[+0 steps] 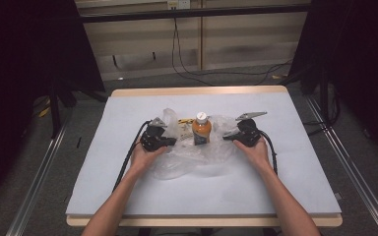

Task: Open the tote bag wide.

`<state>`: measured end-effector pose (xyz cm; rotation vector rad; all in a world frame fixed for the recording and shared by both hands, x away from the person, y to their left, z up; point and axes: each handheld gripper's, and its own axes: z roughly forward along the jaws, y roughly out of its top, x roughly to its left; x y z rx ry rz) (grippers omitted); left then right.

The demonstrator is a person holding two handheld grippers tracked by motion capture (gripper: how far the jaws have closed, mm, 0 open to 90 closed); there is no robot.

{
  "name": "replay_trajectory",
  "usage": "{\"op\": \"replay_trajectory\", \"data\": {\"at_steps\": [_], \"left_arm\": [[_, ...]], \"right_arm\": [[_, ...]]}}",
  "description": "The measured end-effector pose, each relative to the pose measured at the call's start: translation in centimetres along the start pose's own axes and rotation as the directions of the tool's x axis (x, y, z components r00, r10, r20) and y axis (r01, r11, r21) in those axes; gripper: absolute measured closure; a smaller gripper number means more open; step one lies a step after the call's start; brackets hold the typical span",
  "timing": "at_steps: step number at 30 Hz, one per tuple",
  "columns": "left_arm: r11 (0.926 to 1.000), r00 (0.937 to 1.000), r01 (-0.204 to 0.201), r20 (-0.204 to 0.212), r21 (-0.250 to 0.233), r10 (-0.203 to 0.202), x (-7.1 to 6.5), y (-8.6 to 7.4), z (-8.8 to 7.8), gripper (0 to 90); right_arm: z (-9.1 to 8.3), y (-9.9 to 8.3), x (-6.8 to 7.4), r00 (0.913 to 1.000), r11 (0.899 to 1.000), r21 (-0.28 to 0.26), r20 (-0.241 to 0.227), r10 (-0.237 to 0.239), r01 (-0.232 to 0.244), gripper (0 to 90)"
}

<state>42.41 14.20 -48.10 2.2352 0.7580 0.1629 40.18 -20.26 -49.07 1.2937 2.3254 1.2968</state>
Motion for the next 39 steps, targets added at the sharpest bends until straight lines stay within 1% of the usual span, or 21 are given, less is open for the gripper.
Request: {"op": "replay_trajectory", "data": {"at_steps": [5,6,8,9,14,15,16,17,19,20,21,23,24,27,28,29,32,33,35,37,39], "left_arm": [[0.9999,0.9999,0.008,0.009,-0.014,-0.008,0.4,-0.4,-0.1,90.0],[1.0,1.0,-0.008,0.003,0.0,0.008,0.3,-0.7,-0.5,90.0],[0.9998,0.9999,-0.013,-0.007,0.014,0.014,0.5,-1.1,-1.0,90.0],[1.0,1.0,-0.004,0.002,0.0,0.004,0.6,-1.3,-1.2,90.0],[0.9981,0.999,-0.039,-0.017,0.048,0.04,0.7,-1.9,-2.4,90.0],[0.9977,0.9987,-0.044,-0.025,0.052,0.045,0.7,-2.1,-2.6,90.0],[0.9967,0.9981,-0.049,-0.035,0.065,0.052,0.7,-2.2,-2.9,90.0],[0.996,0.9983,-0.052,-0.024,0.073,0.054,0.8,-2.3,-3.2,90.0],[0.9966,0.9985,-0.047,-0.026,0.067,0.049,1.1,-2.9,-3.7,90.0],[0.9961,0.9987,-0.046,-0.017,0.075,0.047,1.2,-3.0,-3.9,90.0],[0.9957,0.9981,-0.05,-0.031,0.078,0.052,1.2,-3.1,-4.1,90.0],[0.9963,0.9985,-0.045,-0.027,0.073,0.047,1.3,-3.6,-4.6,90.0],[0.9976,0.999,-0.035,-0.026,0.061,0.036,1.3,-3.8,-4.7,90.0],[0.9976,0.9985,-0.037,-0.039,0.059,0.039,1.4,-4.1,-4.9,90.0],[0.9989,0.9988,-0.022,-0.042,0.04,0.024,1.3,-4.4,-5.0,90.0],[0.9989,0.9988,-0.022,-0.042,0.04,0.024,1.3,-4.4,-5.0,90.0],[1.0,0.9997,0.005,-0.025,-0.006,-0.005,1.3,-4.8,-5.3,90.0],[1.0,0.9997,0.005,-0.025,-0.006,-0.005,1.3,-4.8,-5.3,90.0],[0.9983,0.9996,0.028,0.0,-0.052,-0.028,1.4,-4.8,-5.7,90.0],[0.9966,0.9997,0.024,0.007,-0.079,-0.024,1.0,-4.7,-6.3,90.0],[0.9949,0.9998,0.018,0.007,-0.099,-0.018,0.6,-4.6,-6.9,90.0]], "right_arm": [[0.1,-0.4,0.0,0.9998,0.999,0.041,0.014,-0.015,0.015,90.0],[-0.1,-0.5,-0.1,0.9996,0.999,0.043,0.02,-0.019,0.019,90.0],[-0.7,-0.7,-0.4,0.9991,0.998,0.055,0.033,-0.027,0.025,90.0],[-1.0,-0.8,-0.6,0.9992,0.998,0.059,0.033,-0.023,0.021,90.0],[-2.3,-1.3,-1.2,0.9986,0.997,0.081,0.053,-0.009,0.005,90.0],[-2.9,-1.6,-1.5,0.9982,0.996,0.087,0.059,0.008,-0.013,90.0],[-3.2,-1.7,-1.5,0.9974,0.996,0.094,0.072,-0.003,-0.004,90.0],[-3.2,-1.7,-1.5,0.9974,0.996,0.094,0.072,-0.003,-0.004,90.0],[-3.8,-1.8,-1.6,0.9956,0.993,0.115,0.091,-0.019,0.009,90.0],[-4.1,-2.1,-1.7,0.9952,0.994,0.112,0.096,-0.015,0.005,90.0],[-4.4,-2.2,-1.8,0.9947,0.993,0.117,0.102,-0.012,0.0,90.0],[-5.0,-2.7,-2.2,0.9945,0.994,0.105,0.105,-0.004,-0.007,90.0],[-5.2,-2.8,-2.2,0.9949,0.995,0.103,0.101,-0.001,-0.009,90.0],[-5.3,-2.9,-2.1,0.9922,0.994,0.107,0.124,-0.011,-0.002,90.0],[-5.3,-2.9,-1.9,0.991,0.995,0.103,0.13,-0.032,0.019,90.0],[-5.3,-2.9,-1.9,0.991,0.995,0.103,0.13,-0.032,0.019,90.0],[-5.5,-3.2,-1.9,0.995,0.998,0.07,0.099,-0.01,0.004,90.0],[-5.5,-3.2,-1.9,0.995,0.998,0.07,0.099,-0.01,0.004,90.0],[-6.0,-3.0,-1.7,0.9979,1.0,0.018,0.065,0.005,-0.006,90.0],[-6.4,-2.7,-1.2,0.9992,1.0,-0.015,0.039,-0.002,0.003,90.0],[-6.6,-2.6,-0.6,0.9998,1.0,-0.019,0.021,-0.006,0.007,90.0]]}}
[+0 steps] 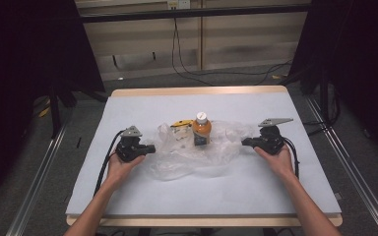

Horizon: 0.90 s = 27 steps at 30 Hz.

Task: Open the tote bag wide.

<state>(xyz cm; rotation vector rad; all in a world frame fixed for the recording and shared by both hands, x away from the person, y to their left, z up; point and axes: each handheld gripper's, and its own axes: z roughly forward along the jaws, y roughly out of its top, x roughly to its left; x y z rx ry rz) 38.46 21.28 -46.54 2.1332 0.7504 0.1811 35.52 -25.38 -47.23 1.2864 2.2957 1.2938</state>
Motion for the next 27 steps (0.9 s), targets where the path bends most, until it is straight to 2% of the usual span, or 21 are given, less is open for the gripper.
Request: {"op": "replay_trajectory", "data": {"at_steps": [4,5,6,8,11,13,14,15,16,17,18,19,21,24,25,27], "left_arm": [[0.9976,0.9996,-0.018,0.023,-0.067,0.02,-1.1,0.4,-1.7,90.0],[0.9964,0.9996,-0.021,0.019,-0.082,0.023,-1.4,0.5,-2.2,90.0],[0.9958,0.9993,-0.026,0.024,-0.088,0.029,-1.5,0.6,-2.6,90.0],[0.9921,0.9986,-0.034,0.036,-0.121,0.038,-2.2,0.9,-3.6,90.0],[0.9894,0.9959,-0.061,0.058,-0.132,0.069,-2.9,1.8,-4.0,90.0],[0.988,0.9932,-0.073,0.08,-0.136,0.085,-3.6,2.8,-3.6,90.0],[0.988,0.9932,-0.073,0.08,-0.136,0.085,-3.6,2.8,-3.6,90.0],[0.9877,0.9913,-0.08,0.093,-0.134,0.093,-3.8,3.2,-3.4,90.0],[0.9859,0.987,-0.11,0.103,-0.126,0.123,-4.7,4.5,-2.5,90.0],[0.9859,0.987,-0.11,0.103,-0.126,0.123,-4.7,4.5,-2.5,90.0],[0.9837,0.9807,-0.139,0.122,-0.114,0.153,-5.6,5.7,-1.9,90.0],[0.9837,0.9807,-0.139,0.122,-0.114,0.153,-5.6,5.7,-1.9,90.0],[0.9821,0.9754,-0.165,0.132,-0.09,0.176,-6.2,6.9,-1.3,90.0],[0.9816,0.973,-0.187,0.13,-0.039,0.19,-6.5,8.6,0.2,90.0],[0.9835,0.9743,-0.18,0.135,-0.016,0.181,-6.4,9.2,1.0,90.0],[0.9821,0.9737,-0.185,0.142,0.037,0.178,-6.1,9.9,2.3,90.0]], "right_arm": [[-1.1,-0.2,1.2,0.9997,1.0,-0.01,-0.009,-0.021,0.021,90.0],[-2.0,-0.2,1.7,0.9994,0.999,-0.031,-0.019,-0.028,0.028,90.0],[-2.0,-0.2,1.7,0.9994,0.999,-0.031,-0.019,-0.028,0.028,90.0],[-3.2,0.2,2.1,0.9989,0.997,-0.067,-0.029,-0.036,0.034,90.0],[-4.0,0.8,2.6,0.9979,0.995,-0.085,-0.036,-0.054,0.05,90.0],[-4.3,1.6,2.8,0.9974,0.993,-0.098,-0.037,-0.062,0.058,90.0],[-4.3,2.0,2.9,0.997,0.993,-0.102,-0.041,-0.066,0.061,90.0],[-4.3,2.0,2.9,0.997,0.993,-0.102,-0.041,-0.066,0.061,90.0],[-4.2,2.9,3.0,0.9965,0.991,-0.112,-0.041,-0.072,0.067,90.0],[-4.1,3.4,3.1,0.996,0.99,-0.119,-0.044,-0.078,0.073,90.0],[-4.1,4.0,3.3,0.9947,0.989,-0.121,-0.046,-0.091,0.085,90.0],[-4.1,4.0,3.3,0.9947,0.989,-0.121,-0.046,-0.091,0.085,90.0],[-3.8,5.7,3.7,0.992,0.987,-0.125,-0.057,-0.113,0.105,90.0],[-2.4,7.0,3.5,0.9894,0.991,-0.06,-0.072,-0.126,0.122,90.0],[-2.4,7.0,3.5,0.9894,0.991,-0.06,-0.072,-0.126,0.122,90.0],[-0.6,7.7,3.3,0.9854,0.99,0.003,-0.098,-0.139,0.14,90.0]]}}
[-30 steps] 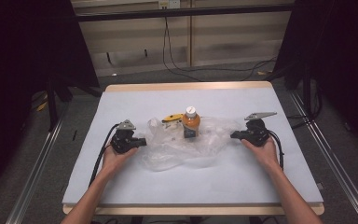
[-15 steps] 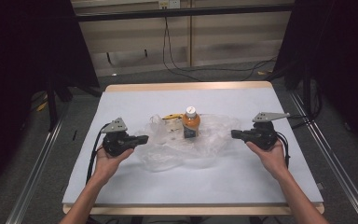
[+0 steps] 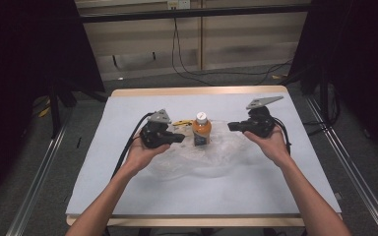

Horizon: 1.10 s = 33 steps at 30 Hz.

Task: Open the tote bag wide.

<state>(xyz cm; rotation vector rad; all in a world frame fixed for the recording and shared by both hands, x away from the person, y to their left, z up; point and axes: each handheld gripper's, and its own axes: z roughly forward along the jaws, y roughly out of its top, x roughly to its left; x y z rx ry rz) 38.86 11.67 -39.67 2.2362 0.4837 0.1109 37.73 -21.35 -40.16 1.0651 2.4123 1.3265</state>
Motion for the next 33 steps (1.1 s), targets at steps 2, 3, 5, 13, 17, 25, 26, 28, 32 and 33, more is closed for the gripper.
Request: {"op": "replay_trajectory", "data": {"at_steps": [2,3,5,13,17,25,26,28,32,33], "left_arm": [[0.9974,0.9993,0.009,-0.036,0.072,-0.006,0.6,0.4,1.6,90.0],[0.9944,0.9994,0.014,-0.032,0.105,-0.01,0.9,0.5,2.5,90.0],[0.9852,0.9978,0.012,-0.066,0.171,-0.001,1.0,0.4,3.8,90.0],[0.9529,0.9993,0.038,-0.017,0.301,-0.034,2.0,-0.9,7.0,90.0],[0.9485,0.9996,0.026,0.001,0.316,-0.027,1.6,-1.9,7.6,90.0],[0.9471,0.9963,-0.058,0.079,0.316,0.035,-2.3,-3.1,6.7,90.0],[0.9455,0.9955,-0.063,0.087,0.32,0.036,-2.9,-3.2,6.6,90.0],[0.9392,0.9906,-0.112,0.111,0.325,0.079,-4.2,-3.6,6.2,90.0],[0.9351,0.9819,-0.16,0.149,0.316,0.117,-6.5,-4.6,5.2,90.0],[0.9346,0.979,-0.172,0.158,0.311,0.128,-7.0,-4.9,4.9,90.0]], "right_arm": [[1.7,0.5,-0.2,0.9997,0.998,0.063,-0.014,-0.018,0.019,90.0],[2.5,0.8,-0.2,0.9993,0.995,0.096,-0.02,-0.031,0.033,90.0],[4.5,1.4,-0.5,0.9979,0.986,0.159,-0.054,-0.036,0.044,90.0],[9.0,1.4,-1.1,0.9928,0.941,0.335,-0.119,-0.013,0.053,90.0],[11.3,0.4,-1.5,0.9911,0.915,0.403,-0.132,0.015,0.04,90.0],[12.5,0.8,-2.9,0.9958,0.935,0.354,-0.072,0.058,-0.029,90.0],[12.7,1.1,-3.3,0.997,0.938,0.341,-0.03,0.072,-0.057,90.0],[12.8,1.2,-3.6,0.9967,0.937,0.34,0.001,0.081,-0.076,90.0],[13.1,1.7,-4.9,0.9925,0.936,0.331,0.032,0.118,-0.122,90.0],[13.2,1.8,-5.4,0.9915,0.936,0.326,0.052,0.119,-0.13,90.0]]}}
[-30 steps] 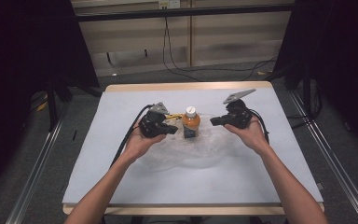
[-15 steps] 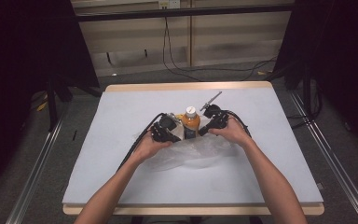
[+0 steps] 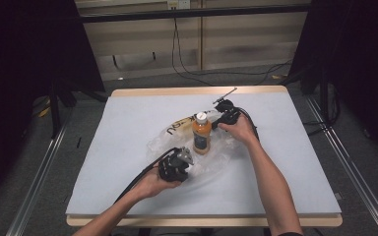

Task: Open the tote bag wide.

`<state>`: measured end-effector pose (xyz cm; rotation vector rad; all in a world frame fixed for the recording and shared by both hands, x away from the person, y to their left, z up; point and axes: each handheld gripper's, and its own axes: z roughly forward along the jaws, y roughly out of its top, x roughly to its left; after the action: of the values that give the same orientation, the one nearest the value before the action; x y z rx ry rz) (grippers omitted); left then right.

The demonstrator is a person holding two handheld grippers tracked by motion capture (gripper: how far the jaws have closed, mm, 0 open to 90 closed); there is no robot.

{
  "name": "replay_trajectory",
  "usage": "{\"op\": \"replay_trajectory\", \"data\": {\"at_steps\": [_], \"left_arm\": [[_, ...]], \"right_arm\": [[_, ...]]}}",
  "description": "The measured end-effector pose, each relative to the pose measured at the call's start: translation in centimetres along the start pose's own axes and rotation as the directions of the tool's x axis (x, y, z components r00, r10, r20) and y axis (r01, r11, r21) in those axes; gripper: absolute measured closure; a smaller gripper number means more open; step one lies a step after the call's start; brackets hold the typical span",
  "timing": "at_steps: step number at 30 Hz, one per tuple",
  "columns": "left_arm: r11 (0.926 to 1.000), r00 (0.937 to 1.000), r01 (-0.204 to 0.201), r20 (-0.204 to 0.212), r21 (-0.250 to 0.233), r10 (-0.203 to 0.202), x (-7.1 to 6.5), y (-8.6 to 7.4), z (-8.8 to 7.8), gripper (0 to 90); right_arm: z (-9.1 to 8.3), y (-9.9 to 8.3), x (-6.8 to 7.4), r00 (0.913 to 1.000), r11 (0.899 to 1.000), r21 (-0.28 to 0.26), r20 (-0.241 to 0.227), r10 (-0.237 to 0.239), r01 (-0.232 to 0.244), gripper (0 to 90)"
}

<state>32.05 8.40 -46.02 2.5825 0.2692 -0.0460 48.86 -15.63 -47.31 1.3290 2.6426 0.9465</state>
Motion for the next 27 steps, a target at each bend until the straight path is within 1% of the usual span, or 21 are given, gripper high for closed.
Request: {"op": "replay_trajectory", "data": {"at_steps": [1,3,5,6,8,9,11,12,13,14,16,17,18,19,20,21,22,23,24,26,27], "left_arm": [[0.9997,0.9999,-0.008,0.008,-0.021,0.008,-1.2,-0.7,-0.2,90.0],[0.9997,0.9998,-0.019,0.008,-0.015,0.019,-1.6,-0.9,-0.4,90.0],[0.9995,0.9993,-0.023,0.03,-0.021,0.023,-2.3,-1.4,-0.5,90.0],[0.9991,0.9989,-0.029,0.035,-0.032,0.03,-2.9,-1.7,-0.6,90.0],[0.9989,0.9965,-0.044,0.071,-0.014,0.045,-3.2,-1.8,-0.8,90.0],[0.9985,0.9982,-0.045,0.038,-0.03,0.046,-3.6,-2.0,-0.8,90.0],[0.9983,0.998,-0.049,0.04,-0.03,0.05,-3.7,-2.1,-0.8,90.0],[0.9985,0.9954,-0.05,0.08,-0.022,0.051,-3.7,-2.3,-1.1,90.0],[0.9983,0.9957,-0.051,0.076,-0.028,0.053,-3.8,-2.5,-1.1,90.0],[0.9979,0.9977,-0.047,0.046,-0.045,0.049,-4.1,-2.6,-1.0,90.0],[0.998,0.9978,-0.048,0.043,-0.041,0.05,-4.2,-2.7,-1.0,90.0],[0.9984,0.9953,-0.047,0.083,-0.031,0.05,-3.9,-2.7,-1.2,90.0],[0.9985,0.995,-0.034,0.092,-0.042,0.038,-3.7,-2.8,-1.1,90.0],[0.9977,0.9965,-0.026,0.078,-0.062,0.03,-3.6,-2.9,-1.0,90.0],[0.9986,0.9927,-0.01,0.119,-0.053,0.017,-3.3,-2.9,-1.1,90.0],[0.9986,0.9927,-0.01,0.119,-0.053,0.017,-3.3,-2.9,-1.1,90.0],[0.9983,0.9949,-0.017,0.098,-0.056,0.022,-3.1,-2.9,-1.3,90.0],[0.9971,0.9968,-0.004,0.079,-0.076,0.01,-3.0,-2.9,-1.3,90.0],[0.9939,0.9963,0.011,0.086,-0.11,-0.001,-2.8,-2.9,-1.5,90.0],[0.9899,0.9965,0.013,0.083,-0.141,-0.001,-2.4,-2.7,-2.0,90.0],[0.987,0.9968,0.026,0.079,-0.159,-0.014,-2.2,-2.5,-2.4,90.0]], "right_arm": [[0.0,0.1,-0.3,1.0,1.0,-0.002,0.004,0.008,-0.008,90.0],[0.0,0.2,-0.7,0.9997,1.0,-0.004,0.017,0.015,-0.015,90.0],[0.0,0.3,-1.5,0.9985,0.999,-0.024,0.025,0.05,-0.049,90.0],[0.0,0.4,-1.7,0.9976,0.998,-0.03,0.039,0.056,-0.055,90.0],[0.0,0.6,-1.9,0.9942,0.997,-0.04,0.085,0.065,-0.062,90.0],[0.0,0.6,-2.0,0.992,0.997,-0.041,0.103,0.072,-0.068,90.0],[0.0,0.7,-2.1,0.9902,0.996,-0.045,0.113,0.083,-0.078,90.0],[0.0,0.8,-2.4,0.9865,0.995,-0.052,0.136,0.091,-0.085,90.0],[0.0,0.9,-2.5,0.9843,0.994,-0.058,0.148,0.095,-0.088,90.0],[0.0,0.9,-2.6,0.9813,0.995,-0.059,0.168,0.095,-0.086,90.0],[0.0,0.9,-2.8,0.98,0.994,-0.062,0.172,0.1,-0.09,90.0],[-0.1,1.0,-2.9,0.9775,0.994,-0.06,0.184,0.104,-0.094,90.0],[-0.1,1.0,-3.0,0.9756,0.993,-0.062,0.191,0.109,-0.099,90.0],[-0.1,1.0,-3.0,0.975,0.992,-0.063,0.187,0.12,-0.11,90.0],[-0.1,0.9,-2.9,0.975,0.993,-0.071,0.192,0.111,-0.099,90.0],[-0.1,0.9,-2.8,0.9771,0.994,-0.068,0.19,0.097,-0.085,90.0],[-0.1,0.9,-2.7,0.9809,0.995,-0.07,0.175,0.084,-0.073,90.0],[-0.2,0.8,-2.5,0.9872,0.995,-0.078,0.144,0.068,-0.057,90.0],[-0.4,0.8,-2.3,0.9895,0.995,-0.088,0.128,0.067,-0.056,90.0],[-1.0,0.7,-2.1,0.995,0.989,-0.141,0.085,0.052,-0.039,90.0],[-1.3,0.7,-1.8,0.9968,0.988,-0.152,0.068,0.042,-0.031,90.0]]}}
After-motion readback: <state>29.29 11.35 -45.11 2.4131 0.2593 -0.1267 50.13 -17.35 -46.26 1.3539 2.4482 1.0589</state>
